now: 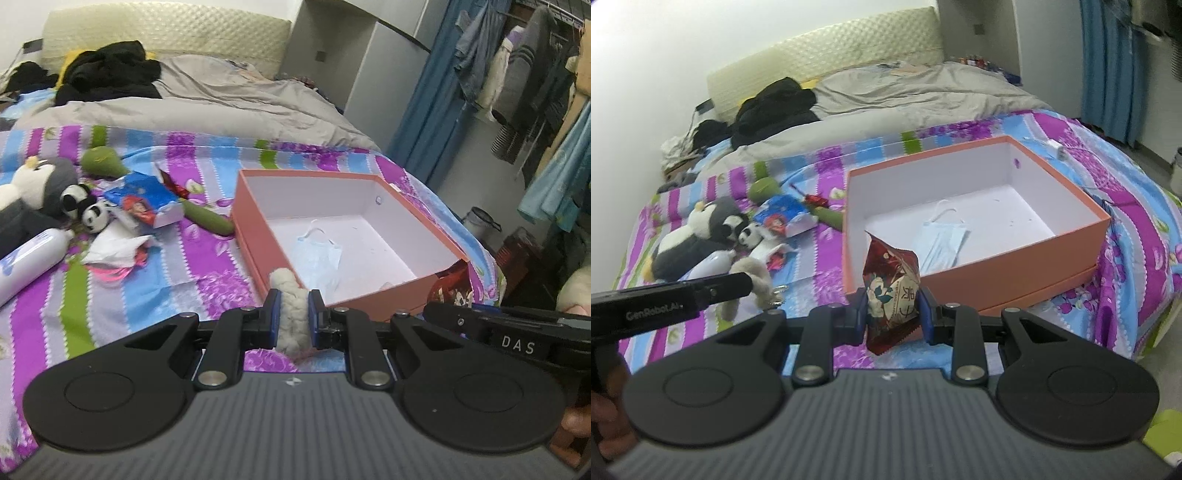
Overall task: Organize soft objects
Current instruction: 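Carry the hair tie over the pink box with the left gripper while the right gripper carries the wrapper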
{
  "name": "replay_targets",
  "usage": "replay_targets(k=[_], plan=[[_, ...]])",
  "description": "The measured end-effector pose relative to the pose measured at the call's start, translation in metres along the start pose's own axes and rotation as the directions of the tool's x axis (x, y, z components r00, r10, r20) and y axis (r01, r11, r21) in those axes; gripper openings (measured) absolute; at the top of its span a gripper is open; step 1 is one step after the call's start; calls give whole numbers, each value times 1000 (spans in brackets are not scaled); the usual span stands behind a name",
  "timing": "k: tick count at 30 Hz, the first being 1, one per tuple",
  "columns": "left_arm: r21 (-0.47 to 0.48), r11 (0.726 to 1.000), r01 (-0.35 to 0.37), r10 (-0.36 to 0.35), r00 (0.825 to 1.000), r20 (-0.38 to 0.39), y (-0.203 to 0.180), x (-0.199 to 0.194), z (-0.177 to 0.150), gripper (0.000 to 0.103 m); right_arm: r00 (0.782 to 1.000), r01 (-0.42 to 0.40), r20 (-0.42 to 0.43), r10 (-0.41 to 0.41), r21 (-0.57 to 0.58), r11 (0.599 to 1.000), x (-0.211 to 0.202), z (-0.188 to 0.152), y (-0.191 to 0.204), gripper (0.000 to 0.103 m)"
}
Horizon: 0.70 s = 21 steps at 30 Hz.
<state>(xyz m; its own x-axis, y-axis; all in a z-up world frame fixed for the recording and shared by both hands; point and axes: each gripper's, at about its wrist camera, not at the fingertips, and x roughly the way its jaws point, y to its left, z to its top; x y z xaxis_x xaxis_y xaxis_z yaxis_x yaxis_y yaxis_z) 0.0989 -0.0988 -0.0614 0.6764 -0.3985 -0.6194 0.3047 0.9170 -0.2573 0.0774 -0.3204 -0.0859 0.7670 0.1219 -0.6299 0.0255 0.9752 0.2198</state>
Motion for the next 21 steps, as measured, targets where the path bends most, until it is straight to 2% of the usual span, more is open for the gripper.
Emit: replay_targets(k=[6, 14, 21], plan=[[25, 1000, 16, -14, 999, -45, -4, 41, 25, 19, 1000, 3, -12, -3, 22, 1000, 23, 15, -11, 32], [32, 999, 35, -31, 995, -95, -7, 96, 61, 19, 999, -7, -33, 8, 17, 1000, 66, 52, -25, 32], [59, 996, 60, -51, 988, -143, -15, 154, 87, 19, 997, 19, -69, -18, 20, 1000, 102, 72, -48, 32]])
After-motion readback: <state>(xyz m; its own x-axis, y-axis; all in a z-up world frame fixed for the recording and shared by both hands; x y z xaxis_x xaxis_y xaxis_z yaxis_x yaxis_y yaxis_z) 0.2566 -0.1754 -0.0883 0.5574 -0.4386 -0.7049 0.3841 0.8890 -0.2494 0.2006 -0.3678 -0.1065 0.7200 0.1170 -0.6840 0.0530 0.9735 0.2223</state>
